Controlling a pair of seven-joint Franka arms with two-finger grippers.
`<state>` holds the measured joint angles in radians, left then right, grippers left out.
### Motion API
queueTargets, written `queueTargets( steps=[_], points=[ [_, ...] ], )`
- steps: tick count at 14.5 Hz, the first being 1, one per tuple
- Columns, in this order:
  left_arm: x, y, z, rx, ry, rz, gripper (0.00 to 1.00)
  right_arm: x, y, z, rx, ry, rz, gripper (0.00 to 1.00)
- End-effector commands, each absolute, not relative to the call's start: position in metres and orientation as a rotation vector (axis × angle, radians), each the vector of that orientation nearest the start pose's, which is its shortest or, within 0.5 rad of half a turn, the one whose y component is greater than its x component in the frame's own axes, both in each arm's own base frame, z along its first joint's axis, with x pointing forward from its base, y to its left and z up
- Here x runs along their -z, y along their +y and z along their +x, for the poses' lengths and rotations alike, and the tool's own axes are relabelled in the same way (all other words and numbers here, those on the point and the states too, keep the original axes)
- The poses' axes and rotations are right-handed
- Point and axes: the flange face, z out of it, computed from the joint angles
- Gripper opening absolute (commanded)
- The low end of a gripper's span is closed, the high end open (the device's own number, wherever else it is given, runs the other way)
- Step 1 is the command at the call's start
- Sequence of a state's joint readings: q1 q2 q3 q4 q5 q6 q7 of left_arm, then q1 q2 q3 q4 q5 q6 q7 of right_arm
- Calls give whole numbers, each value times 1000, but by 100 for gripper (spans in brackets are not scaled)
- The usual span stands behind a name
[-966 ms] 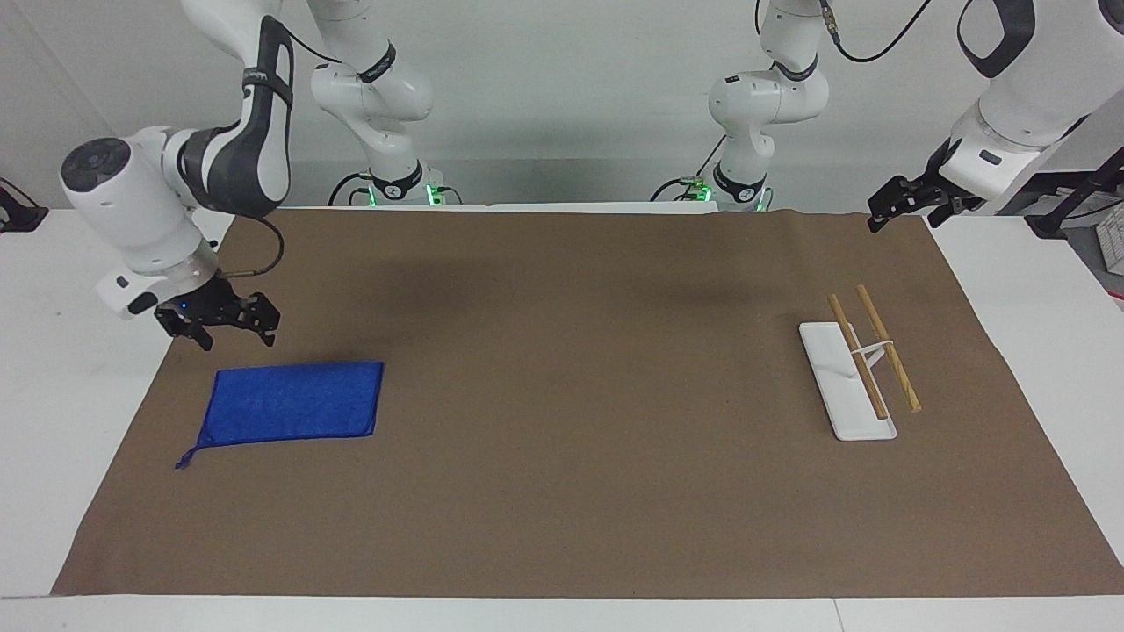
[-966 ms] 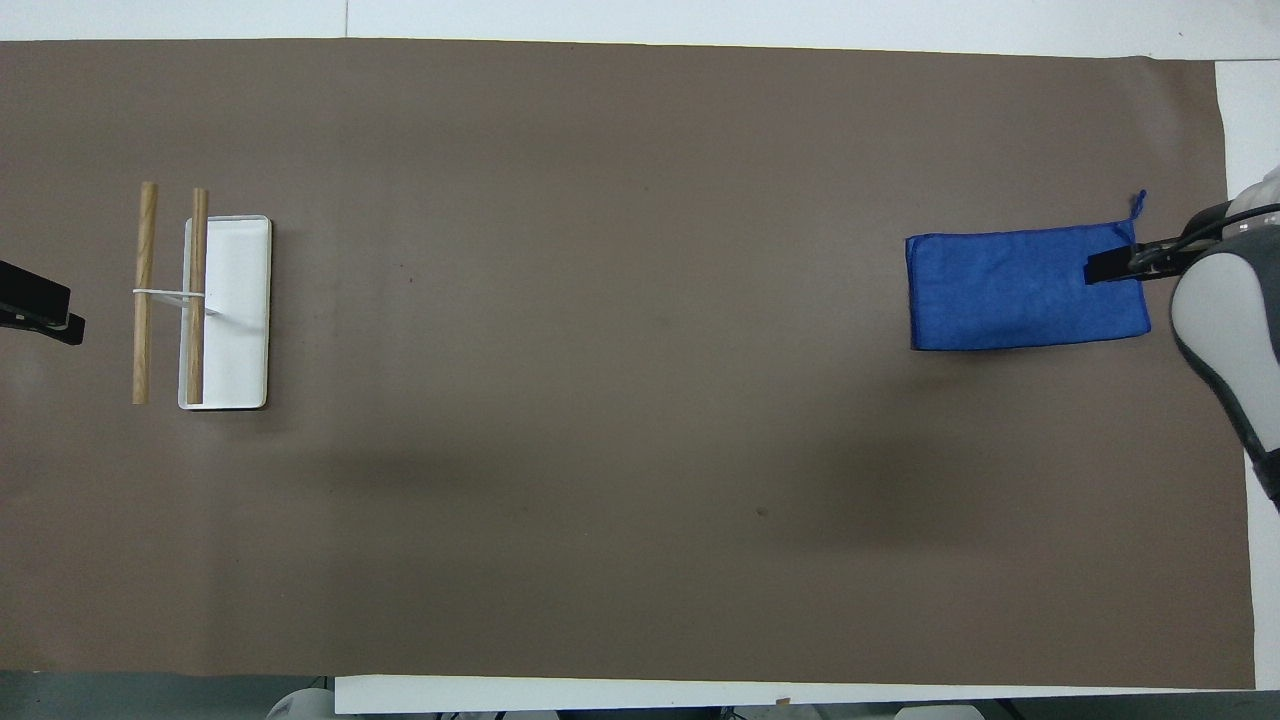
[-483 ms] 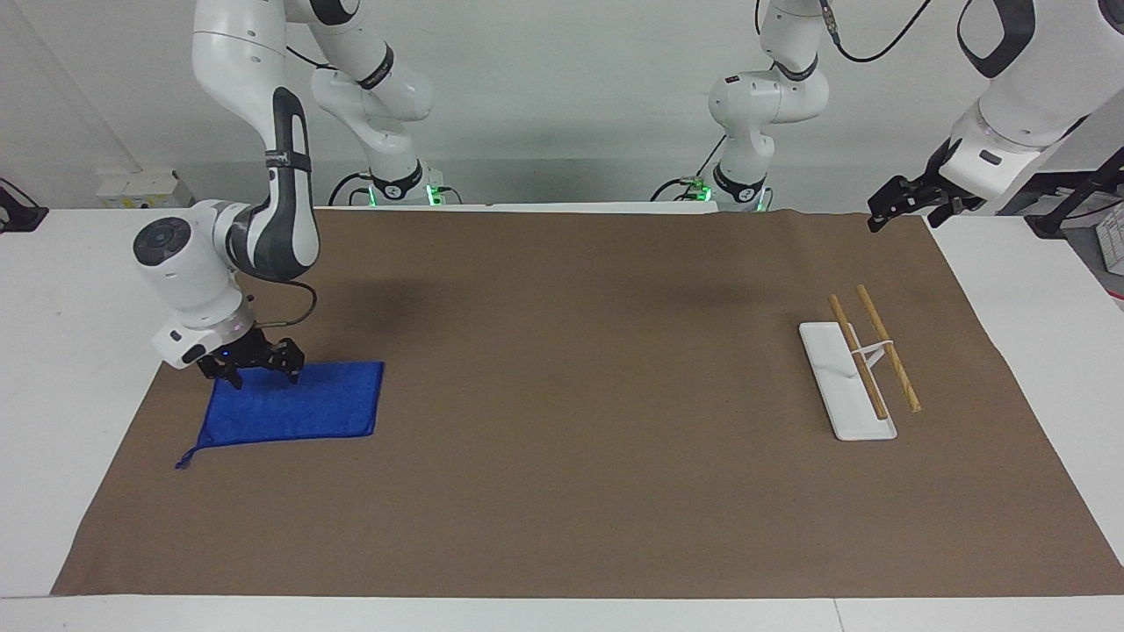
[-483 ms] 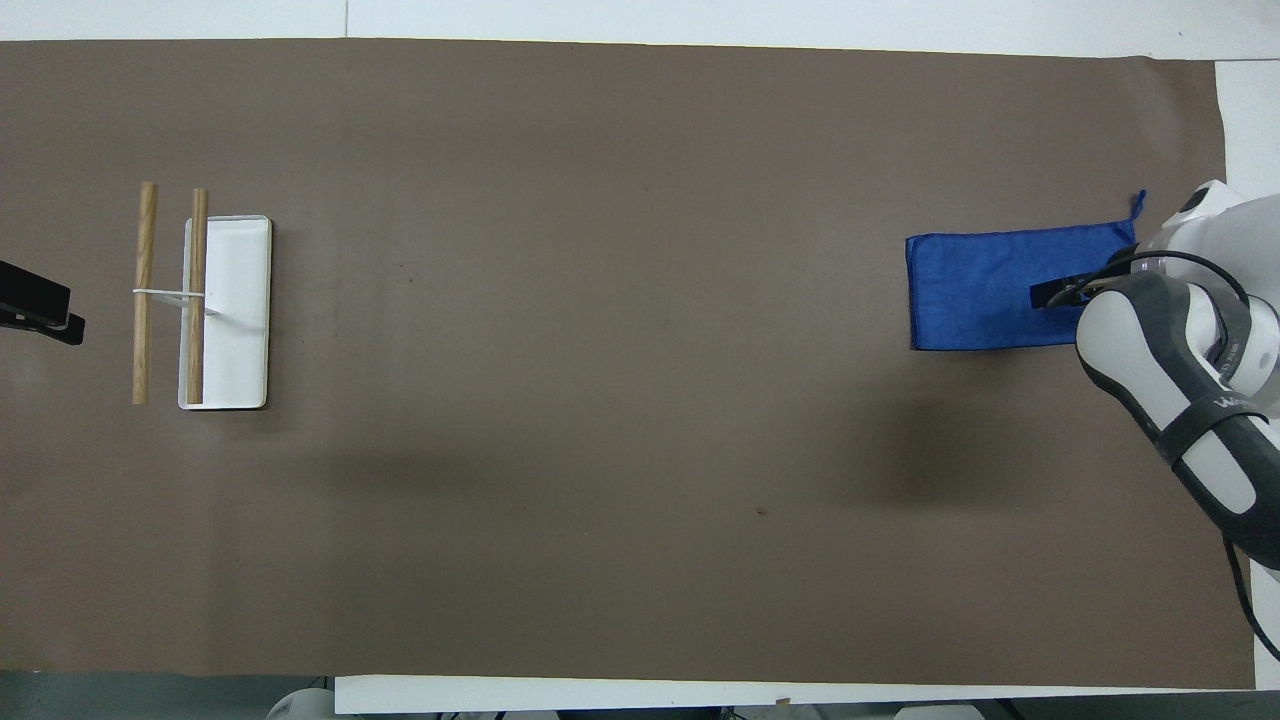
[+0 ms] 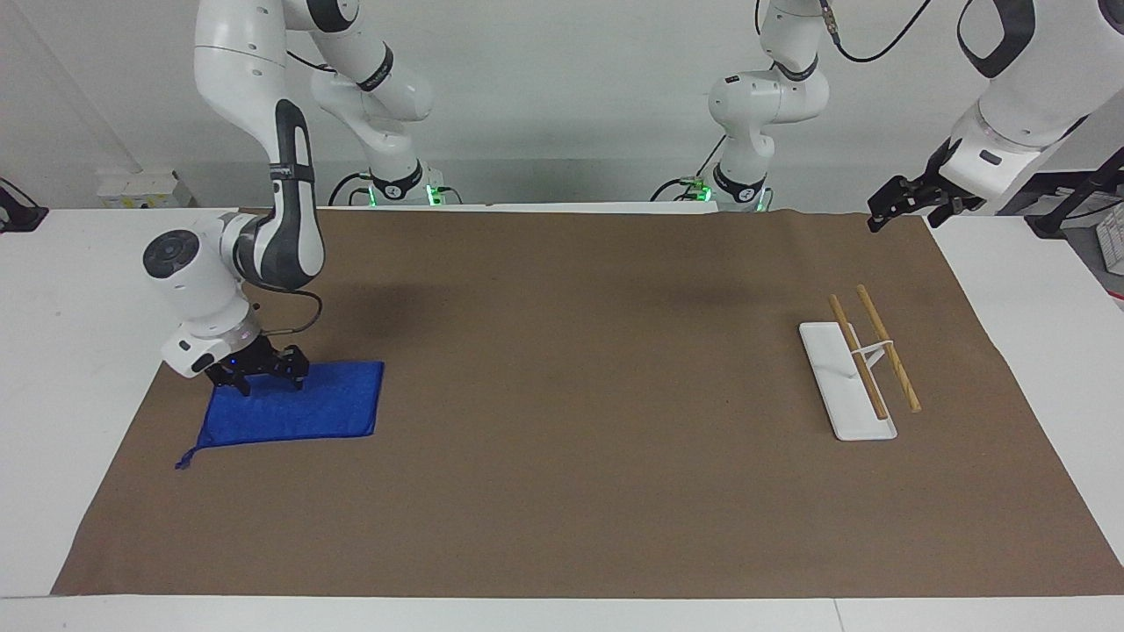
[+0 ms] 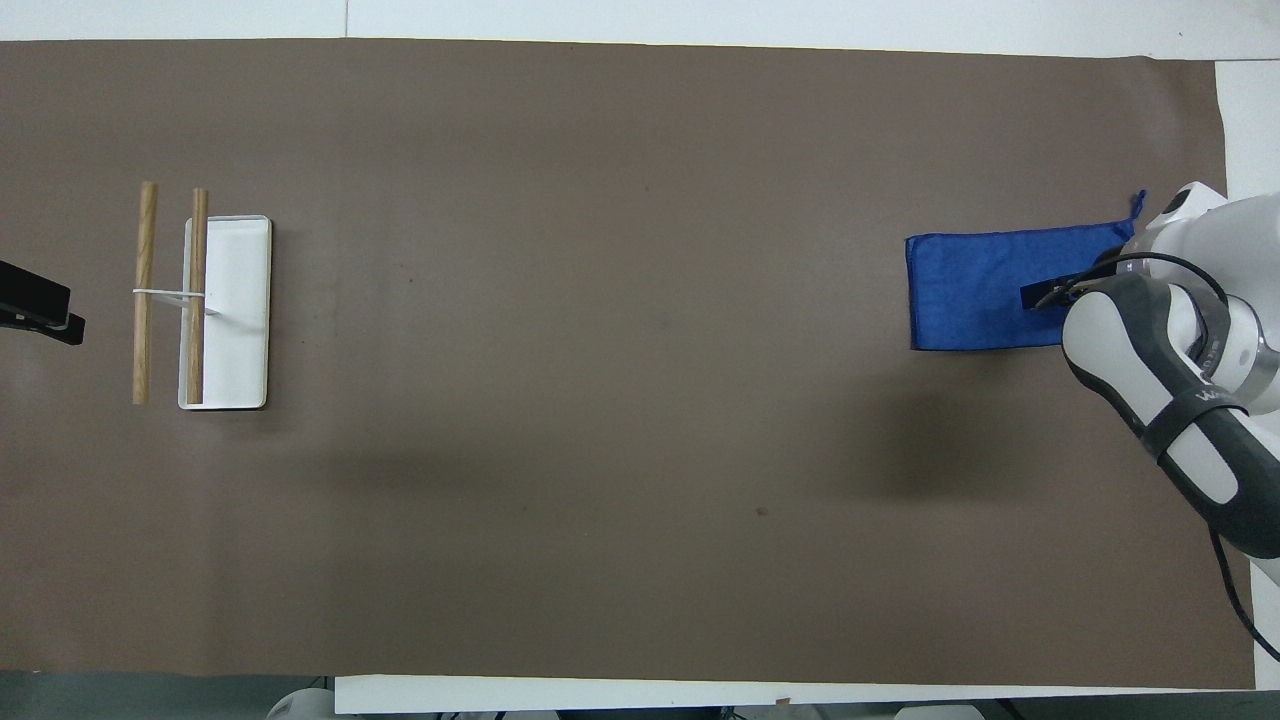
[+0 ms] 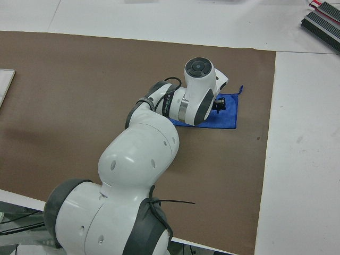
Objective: Right arm passes towel to left arm to hang
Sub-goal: 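Close the right gripper on the blue towel's corner, then lift the towel with the right gripper and carry it toward the left gripper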
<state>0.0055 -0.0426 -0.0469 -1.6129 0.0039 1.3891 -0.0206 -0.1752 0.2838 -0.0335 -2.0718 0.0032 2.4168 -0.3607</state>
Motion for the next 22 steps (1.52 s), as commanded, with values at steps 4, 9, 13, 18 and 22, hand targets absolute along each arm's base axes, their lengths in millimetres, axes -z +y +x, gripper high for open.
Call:
queueTargets(
  steps=[4,9,13,18,22],
  points=[
    [-614,-21,517,-262,36,-3130,100,-286,-131,585,82,-342,-3156,95],
    [-614,-21,517,-262,36,-3130,100,-278,-135,585,65,-366,-3151,84],
    [-614,-21,517,-262,36,-3130,100,-282,-136,589,75,-365,-3152,6],
    [-613,-21,517,-265,36,-3129,100,-296,-140,596,85,-321,-3148,0],
    [-613,-21,517,-265,36,-3129,100,-331,-111,605,-72,-124,-3115,0]
  ],
)
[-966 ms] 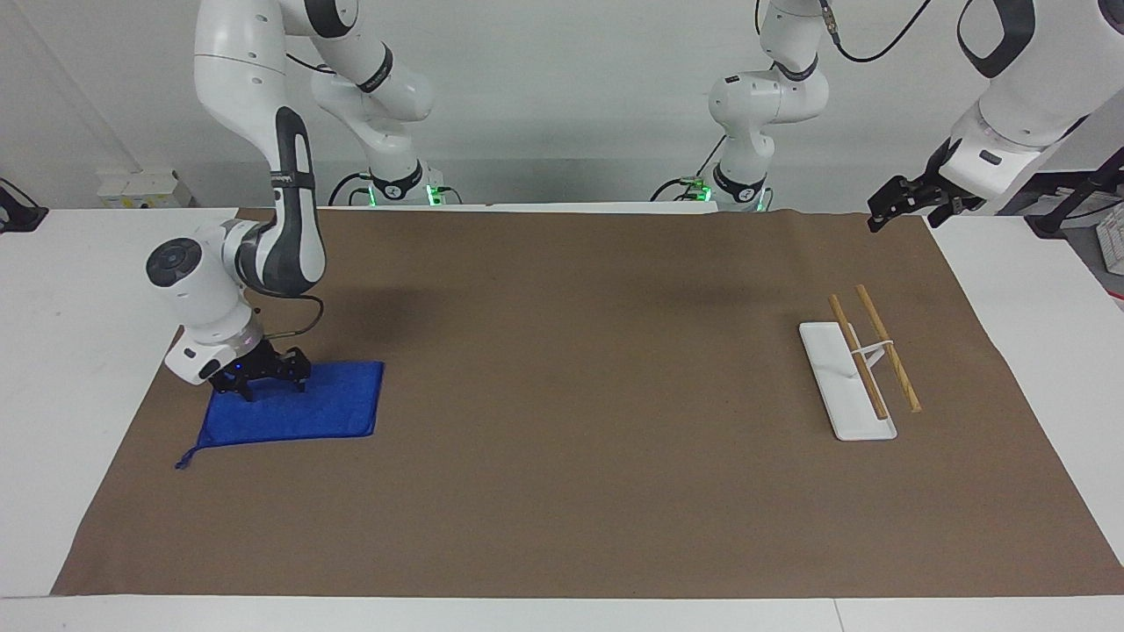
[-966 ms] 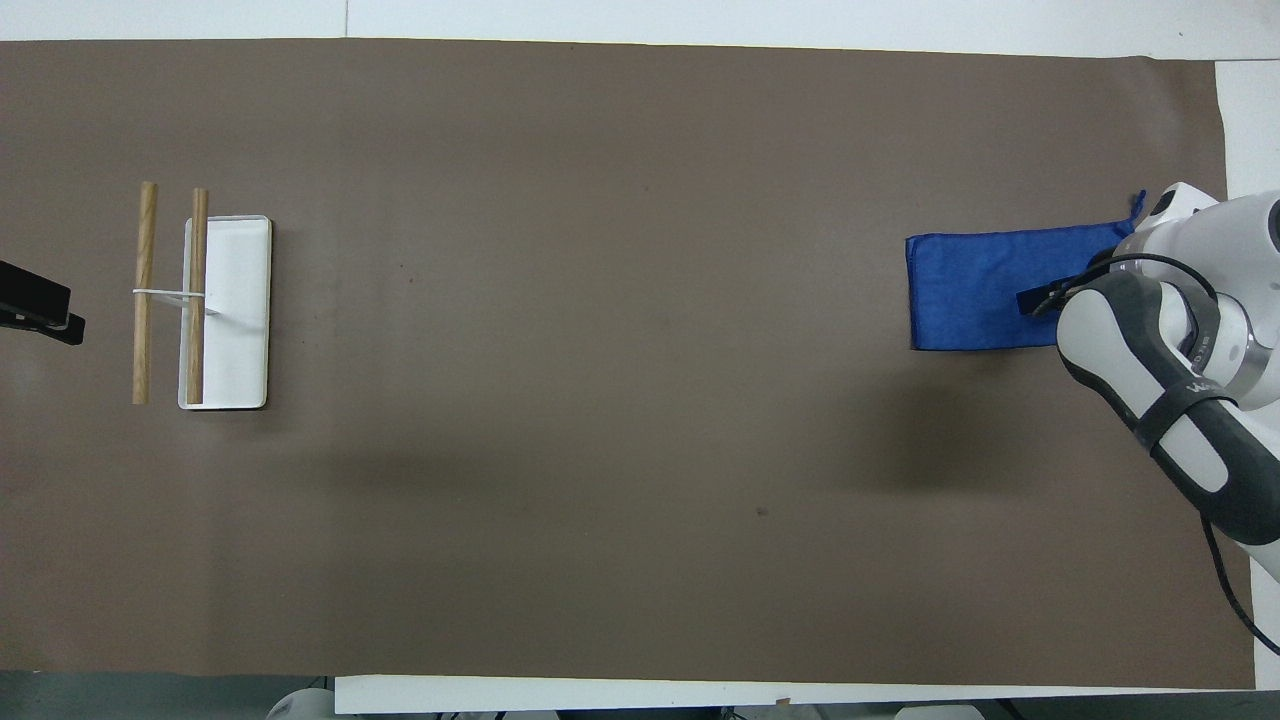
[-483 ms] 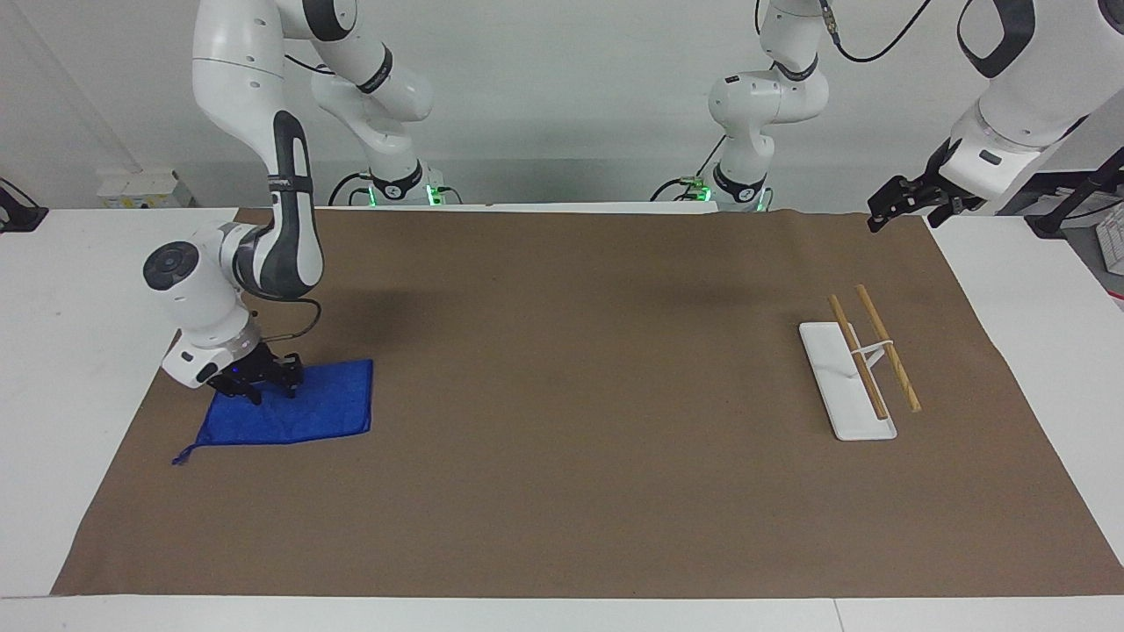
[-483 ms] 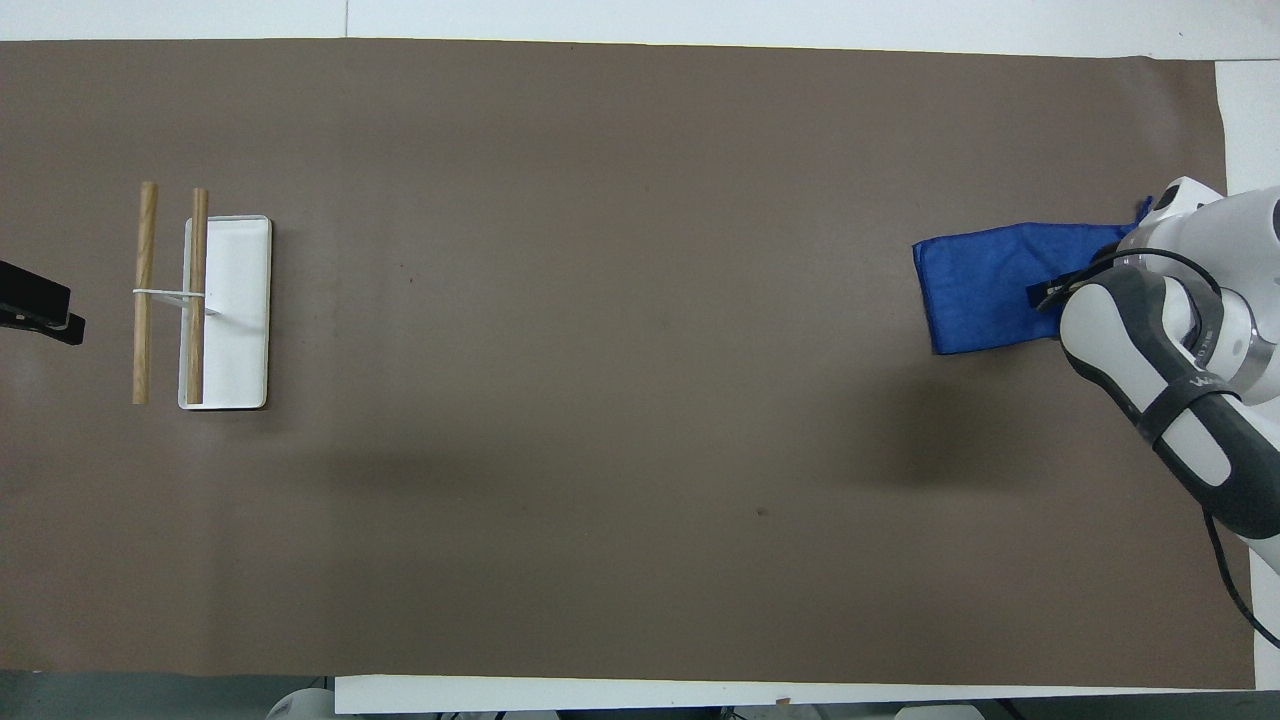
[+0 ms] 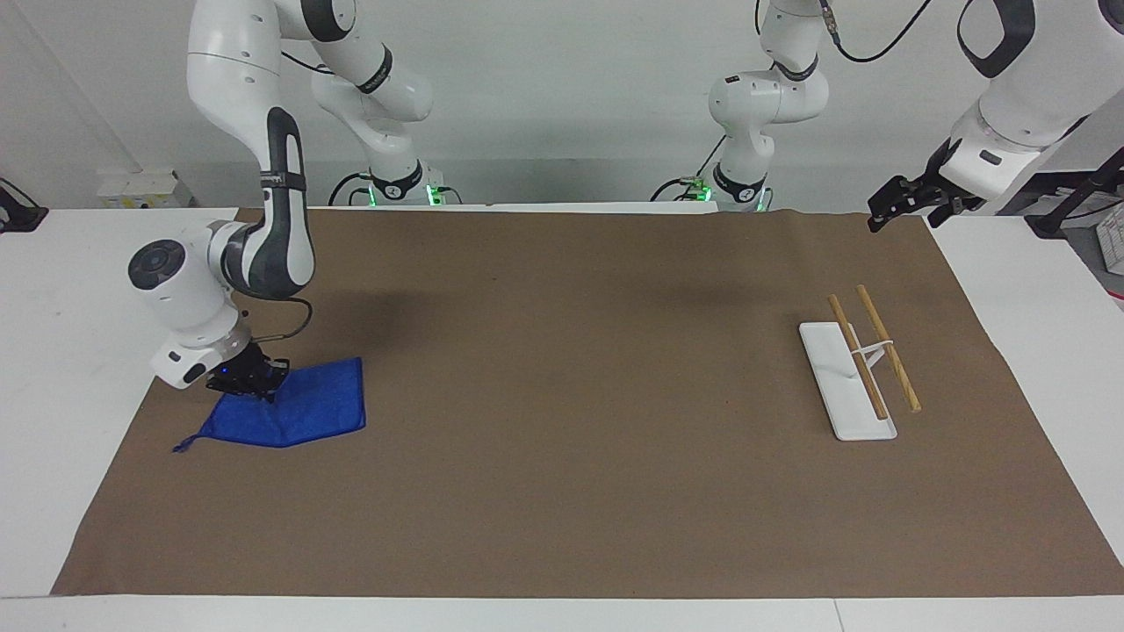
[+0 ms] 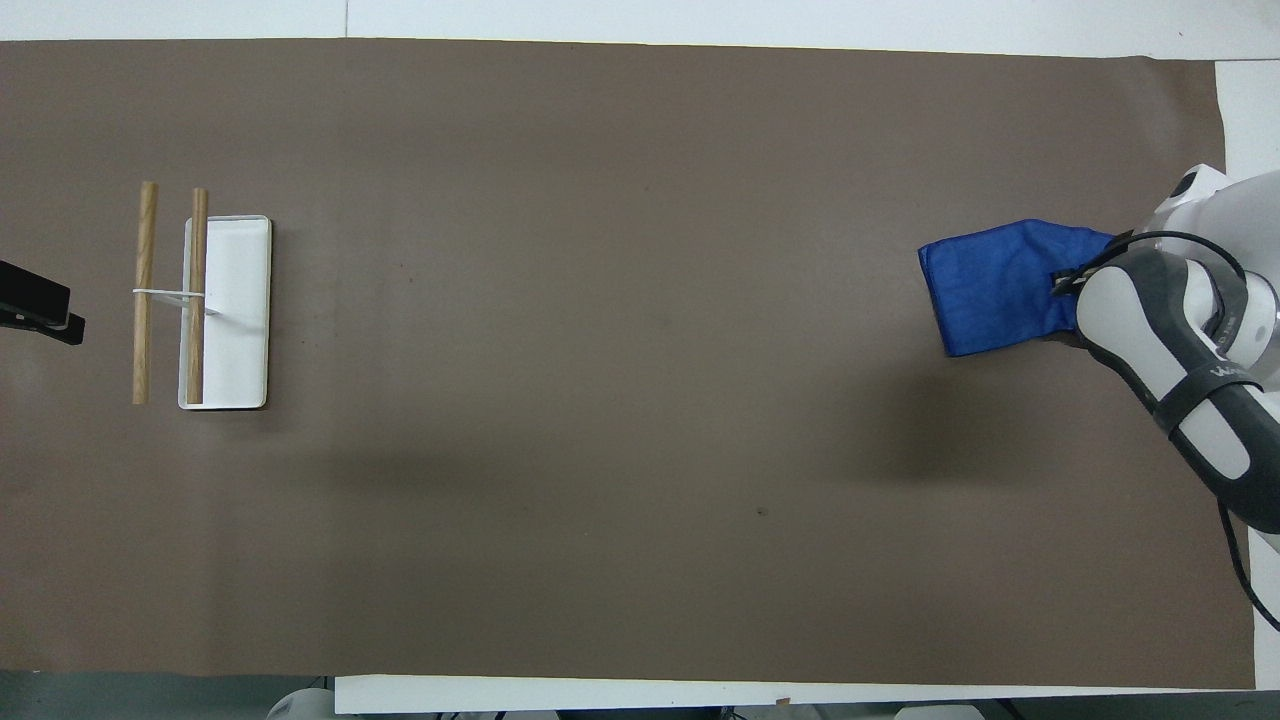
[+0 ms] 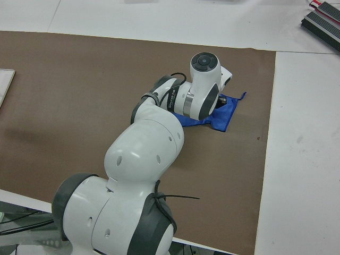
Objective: Right arm passes towel to left arm to hang
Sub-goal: 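Lift the towel with the right gripper and carry it toward the left gripper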
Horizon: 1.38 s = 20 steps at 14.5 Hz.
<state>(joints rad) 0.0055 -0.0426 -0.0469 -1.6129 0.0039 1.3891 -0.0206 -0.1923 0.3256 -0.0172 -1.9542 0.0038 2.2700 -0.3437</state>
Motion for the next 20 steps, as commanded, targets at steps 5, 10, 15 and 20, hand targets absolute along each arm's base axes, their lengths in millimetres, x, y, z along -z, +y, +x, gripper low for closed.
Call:
queueTargets(
  steps=[5,10,15,20],
  points=[
    [-614,-21,521,-227,39,-3133,100,-391,-31,606,-181,171,-3092,0],
    [-599,-24,512,-275,-249,-3107,100,-451,101,600,-195,580,-3043,0],
    [-564,-52,492,-258,-1034,-3158,100,-493,245,578,-156,963,-2836,0],
    [-529,-110,476,-379,-1606,-2992,100,-530,335,563,-240,1243,-2423,0]
  ],
)
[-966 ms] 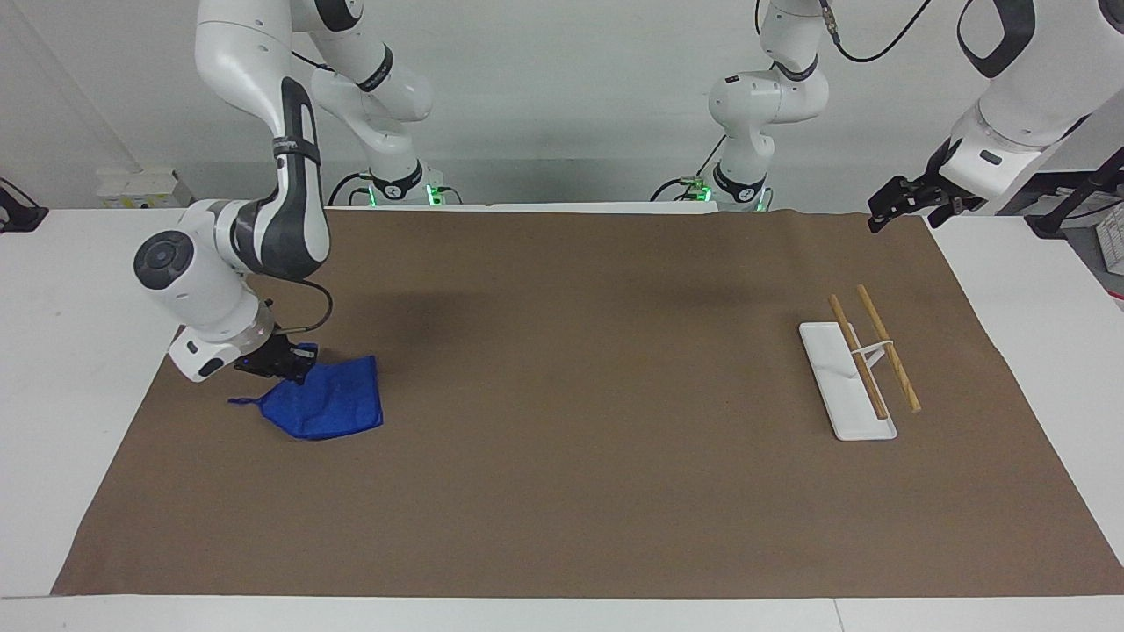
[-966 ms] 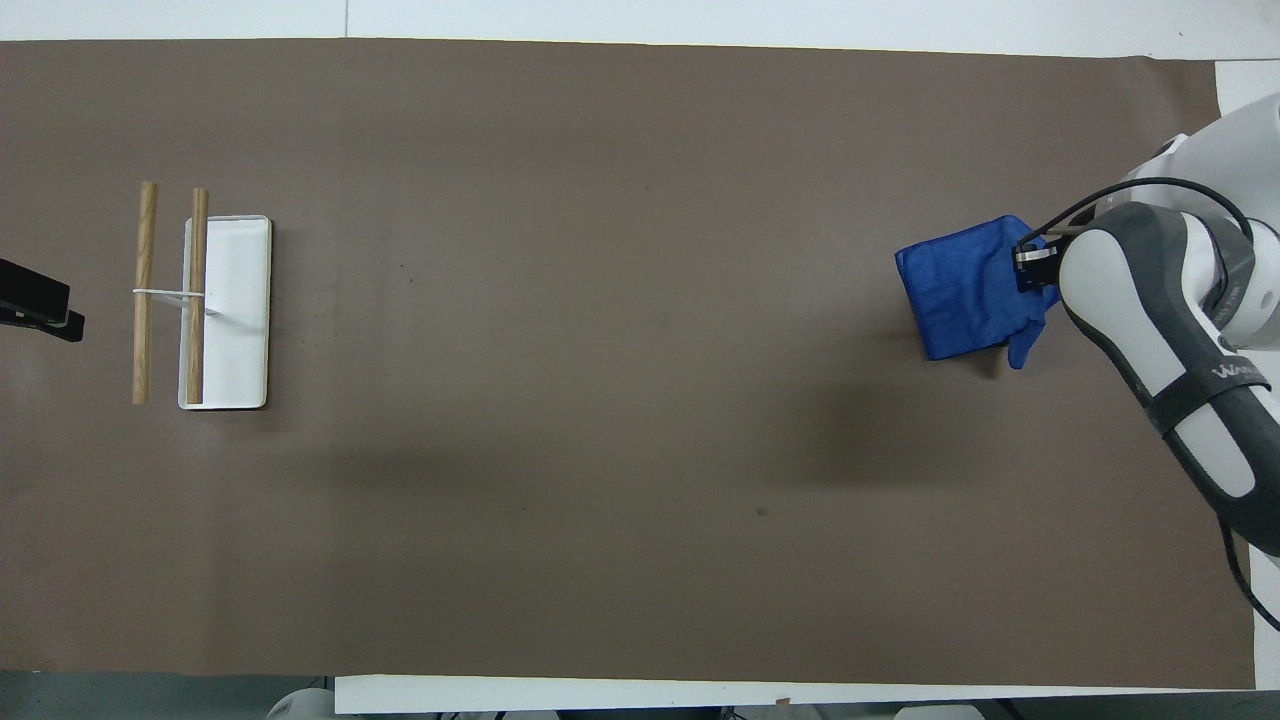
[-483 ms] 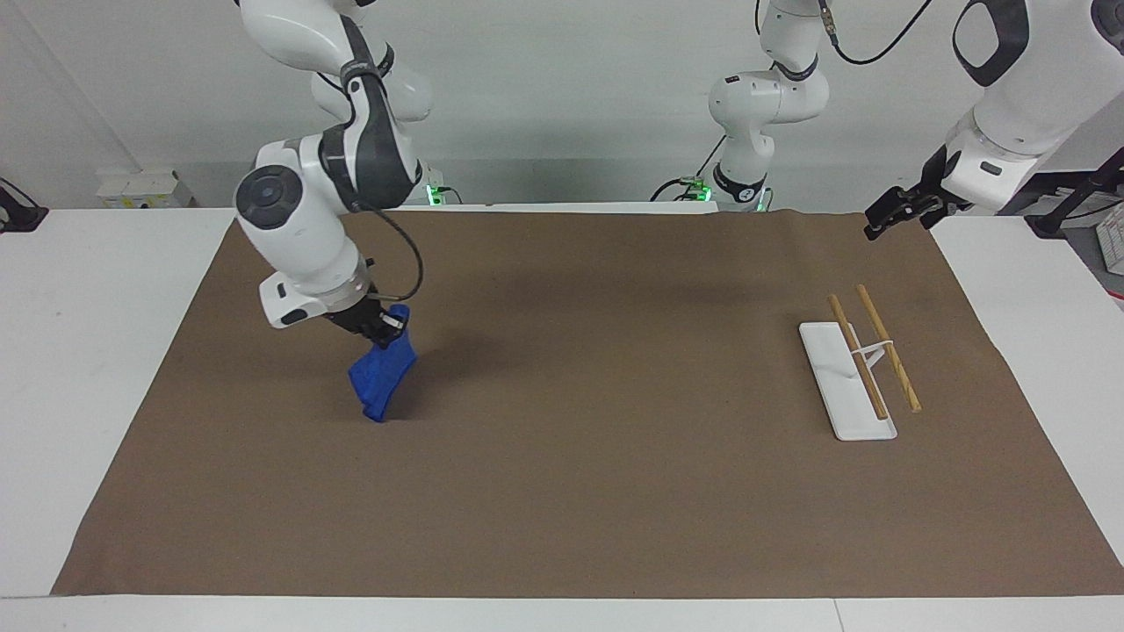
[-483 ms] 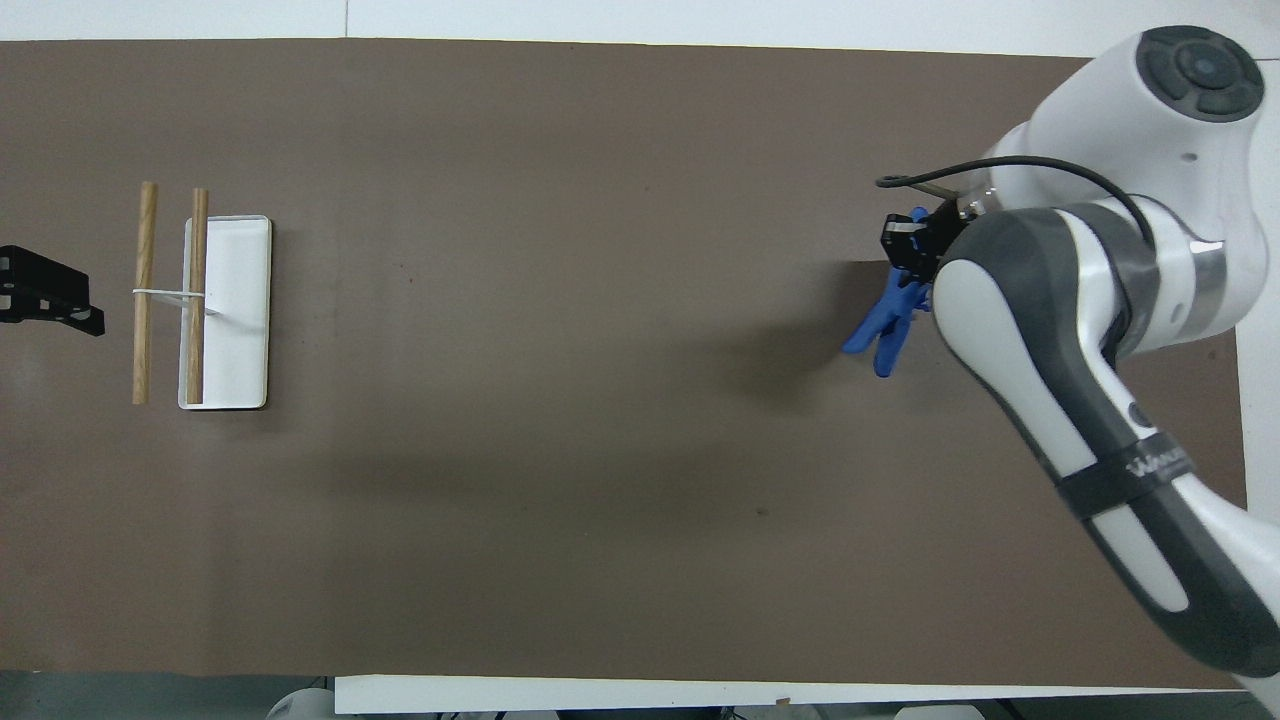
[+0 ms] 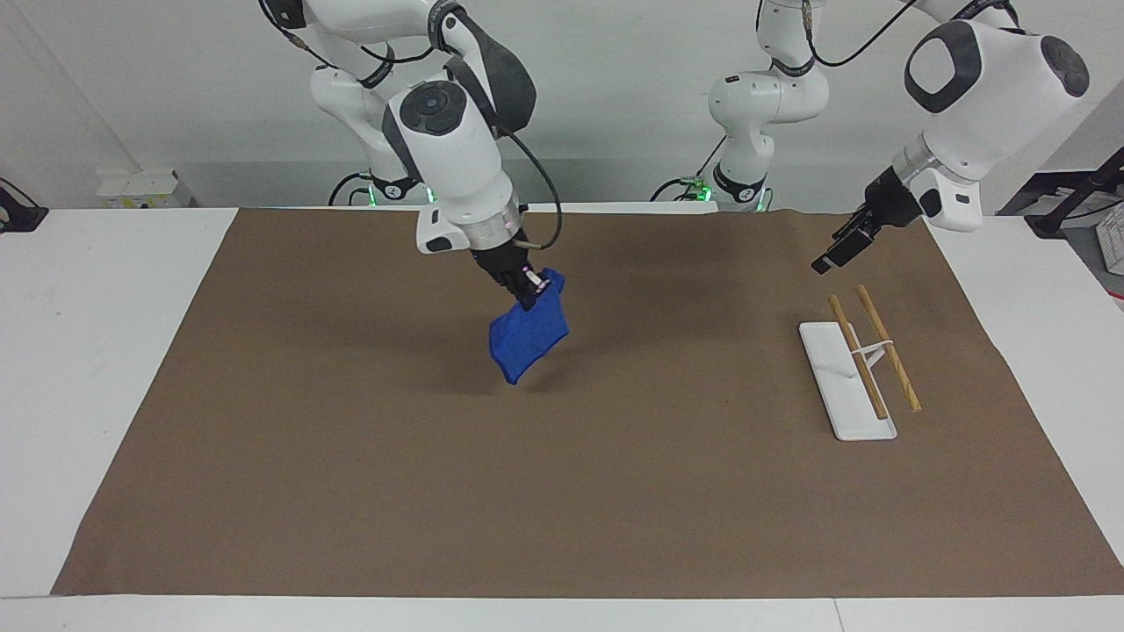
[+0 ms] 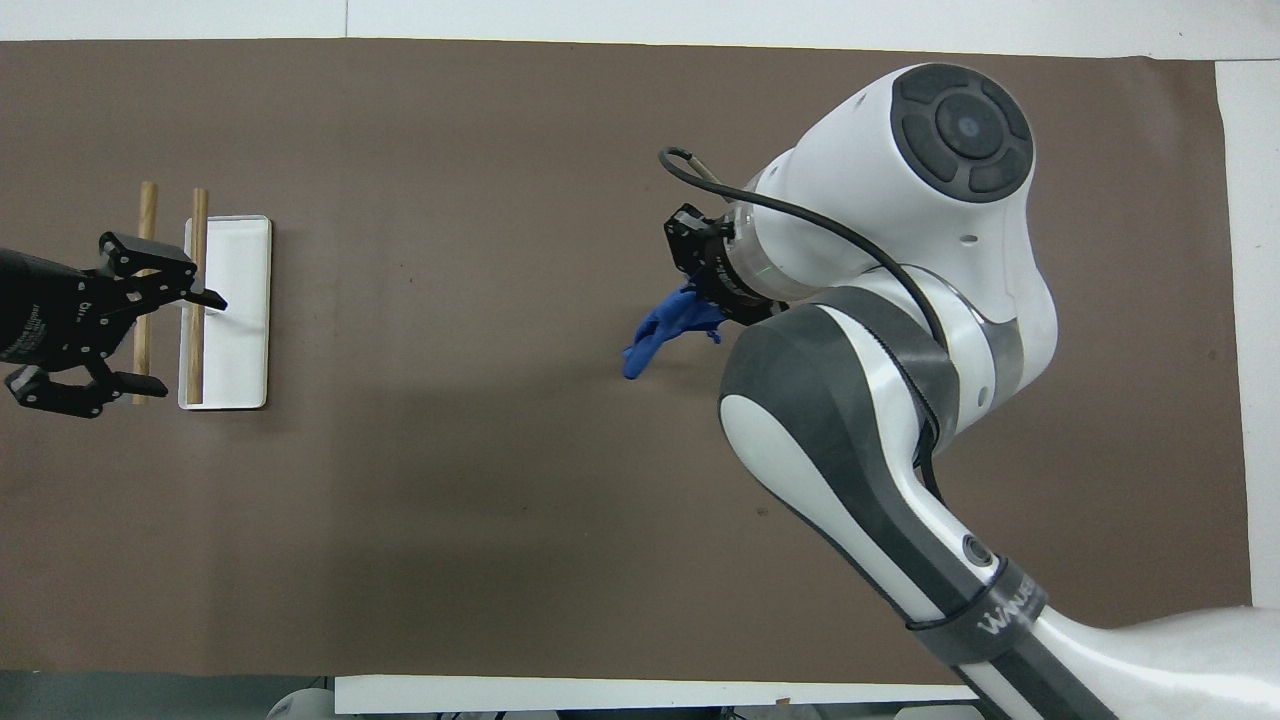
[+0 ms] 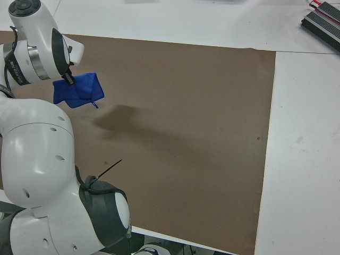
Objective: Right arm passes towel to left arm to hang
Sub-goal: 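Bring the towel to the left gripper while the left gripper reaches out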
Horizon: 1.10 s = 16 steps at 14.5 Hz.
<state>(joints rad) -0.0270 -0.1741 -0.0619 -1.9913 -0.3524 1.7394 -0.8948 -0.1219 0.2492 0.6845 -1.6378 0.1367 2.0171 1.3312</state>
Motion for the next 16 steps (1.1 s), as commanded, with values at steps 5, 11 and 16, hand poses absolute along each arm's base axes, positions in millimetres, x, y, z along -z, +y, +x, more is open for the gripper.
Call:
queueTargets(
  steps=[5,11,16],
  points=[
    [-510,-151,468,-448,-2155,-2716,100,-546,416,538,-276,1356,-2094,0],
    [-493,-173,471,-461,-2458,-2526,99,-566,472,503,-341,1387,-1907,0],
    [-488,-164,473,-462,-2482,-2493,62,-567,477,500,-343,1392,-1902,0]
  ],
)
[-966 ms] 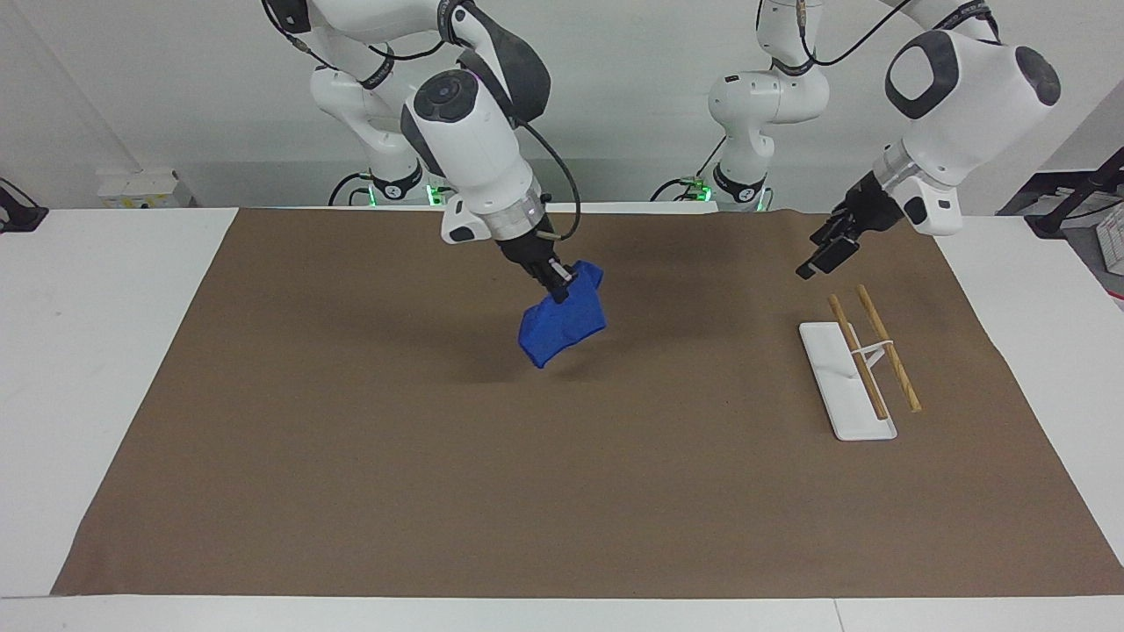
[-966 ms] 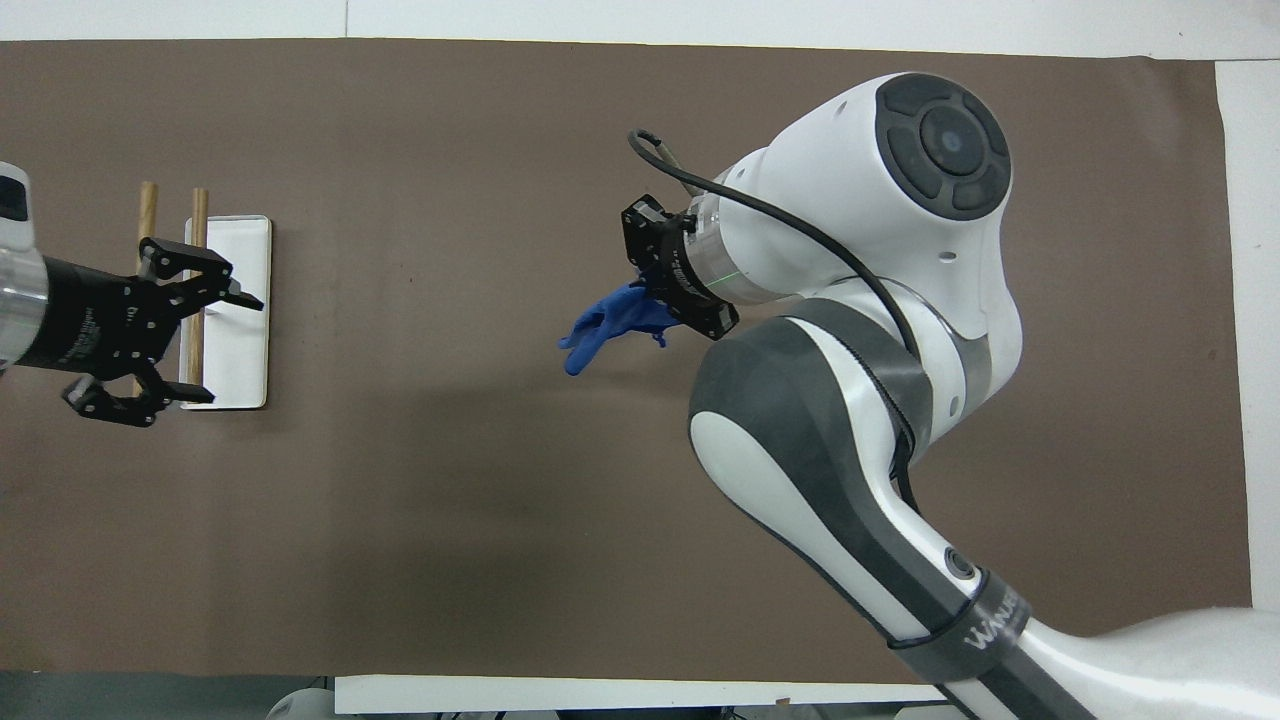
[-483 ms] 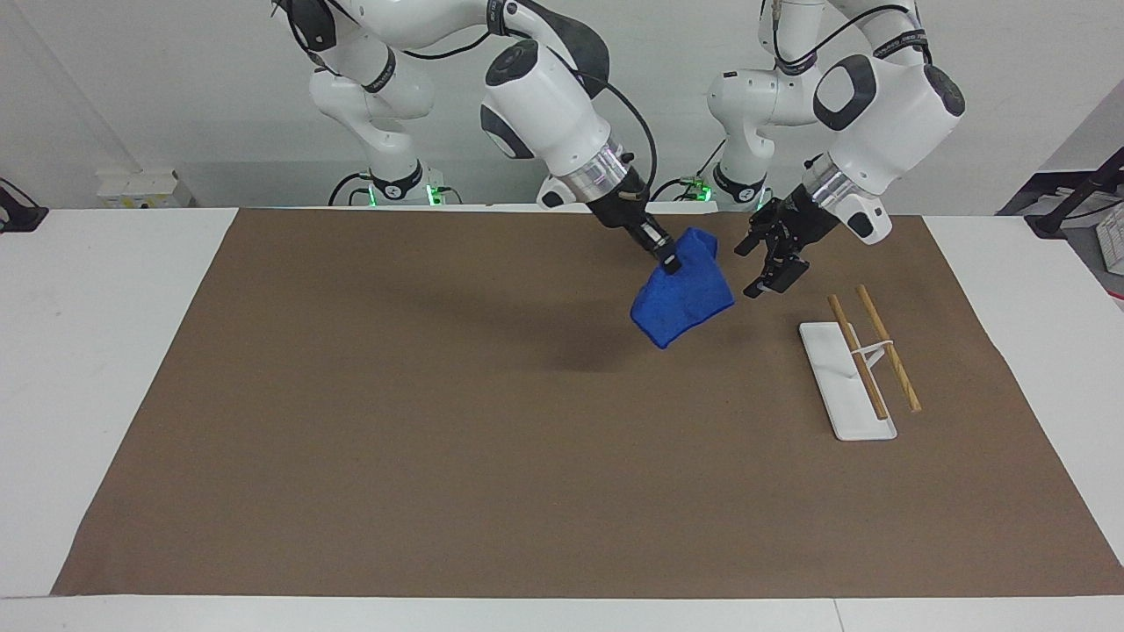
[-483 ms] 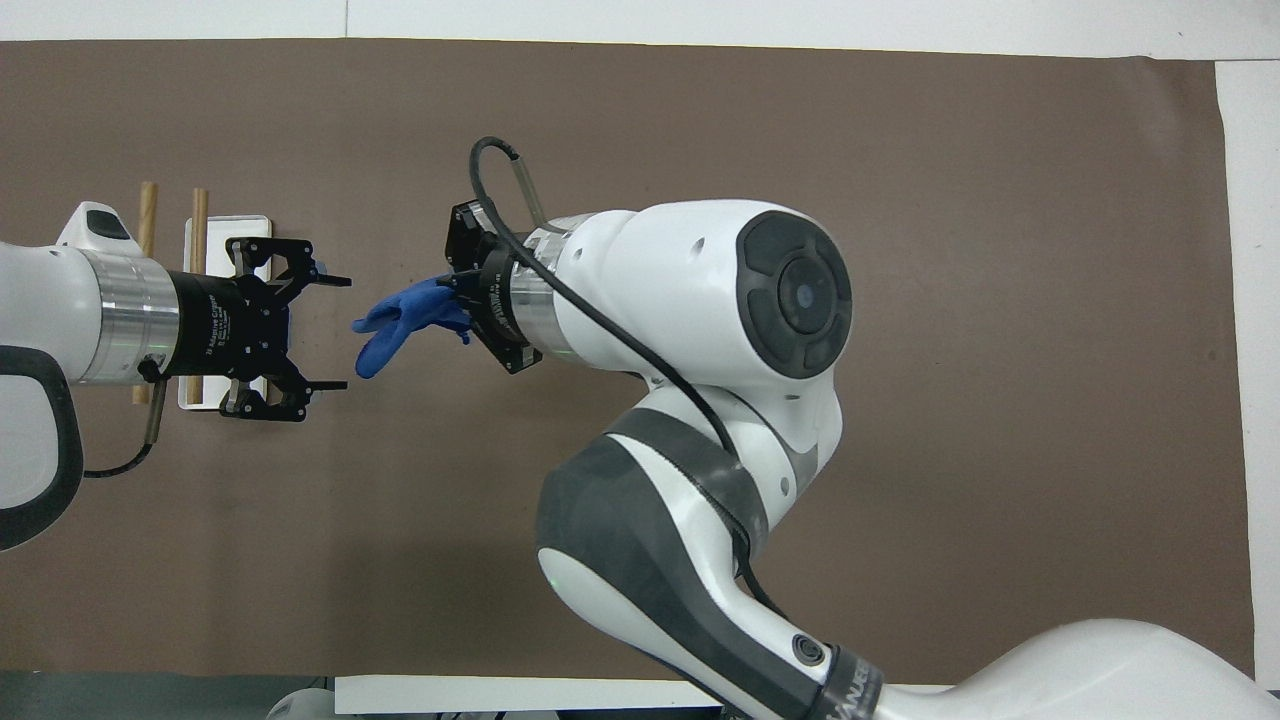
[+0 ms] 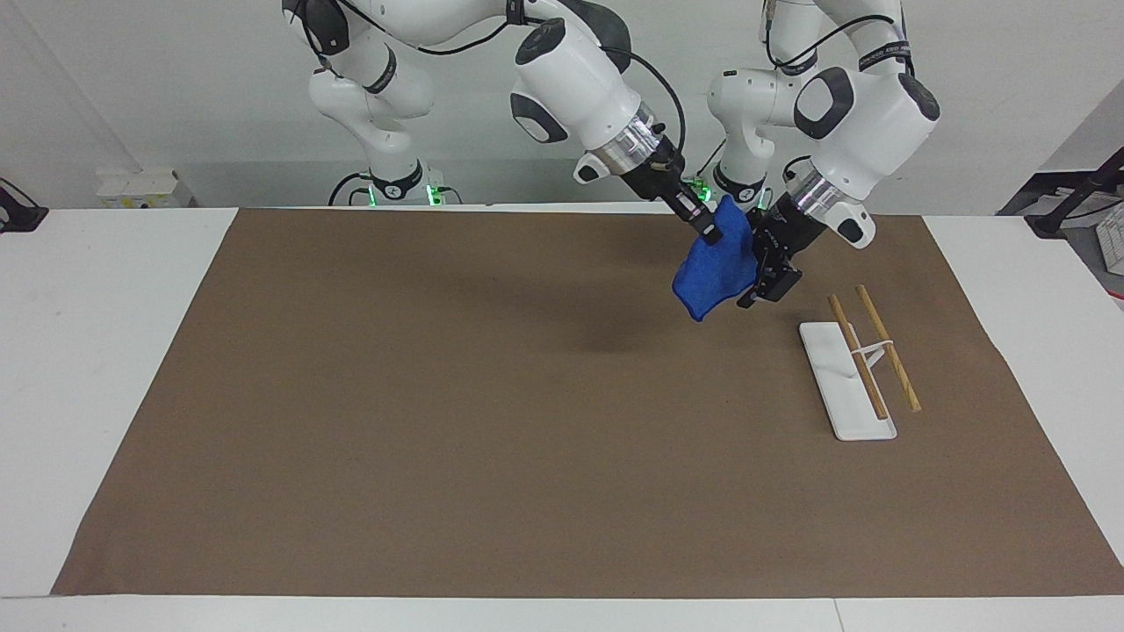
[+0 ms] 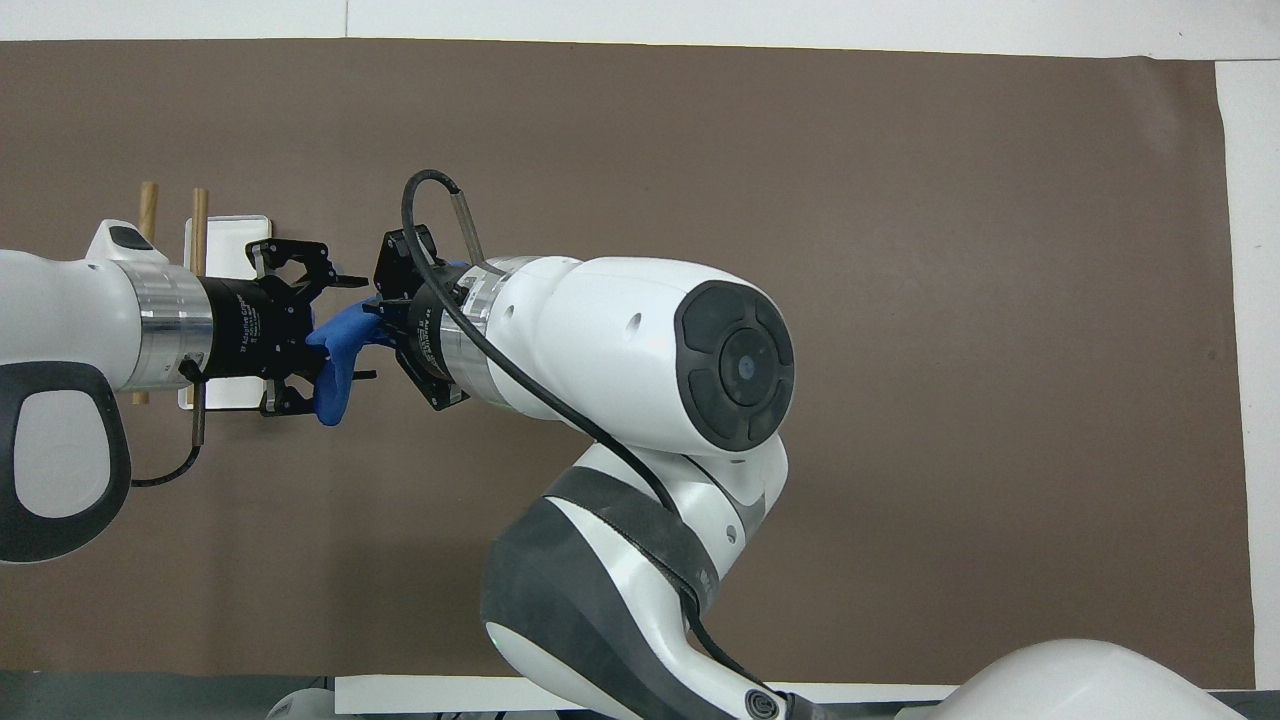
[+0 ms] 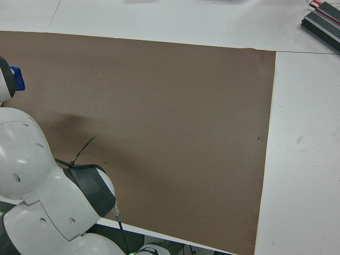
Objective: Right arm passes towel to left arm to hang
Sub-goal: 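Close the left gripper on the towel corner held by the right gripper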
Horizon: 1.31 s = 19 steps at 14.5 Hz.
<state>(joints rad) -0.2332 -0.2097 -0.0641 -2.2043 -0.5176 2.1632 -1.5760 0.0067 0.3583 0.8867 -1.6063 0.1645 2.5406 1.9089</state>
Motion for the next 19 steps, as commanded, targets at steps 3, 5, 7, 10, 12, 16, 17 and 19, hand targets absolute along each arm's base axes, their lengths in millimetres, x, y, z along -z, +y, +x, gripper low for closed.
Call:
queueTargets(
  steps=[3,5,7,10,12,16,17,19],
  points=[
    [-488,-163,473,-471,-2480,-2488,27,-567,477,500,-343,1391,-1905,0],
    [-487,-153,476,-471,-2496,-2470,12,-567,477,500,-340,1387,-1909,0],
    [-487,-152,475,-483,-2473,-2477,9,-566,476,500,-339,1388,-1911,0],
    [-487,-149,476,-484,-2463,-2485,0,-566,475,501,-336,1387,-1914,0],
    [-489,-146,477,-484,-2465,-2483,0,-565,470,505,-332,1395,-1911,9],
    [-488,-146,477,-486,-2461,-2483,0,-561,465,512,-339,1416,-1904,89],
    [-486,-147,478,-488,-2461,-2479,0,-560,464,512,-333,1417,-1908,99],
    [-489,-147,485,-459,-2467,-2496,0,-561,454,517,-295,1382,-1968,99]
  ],
)
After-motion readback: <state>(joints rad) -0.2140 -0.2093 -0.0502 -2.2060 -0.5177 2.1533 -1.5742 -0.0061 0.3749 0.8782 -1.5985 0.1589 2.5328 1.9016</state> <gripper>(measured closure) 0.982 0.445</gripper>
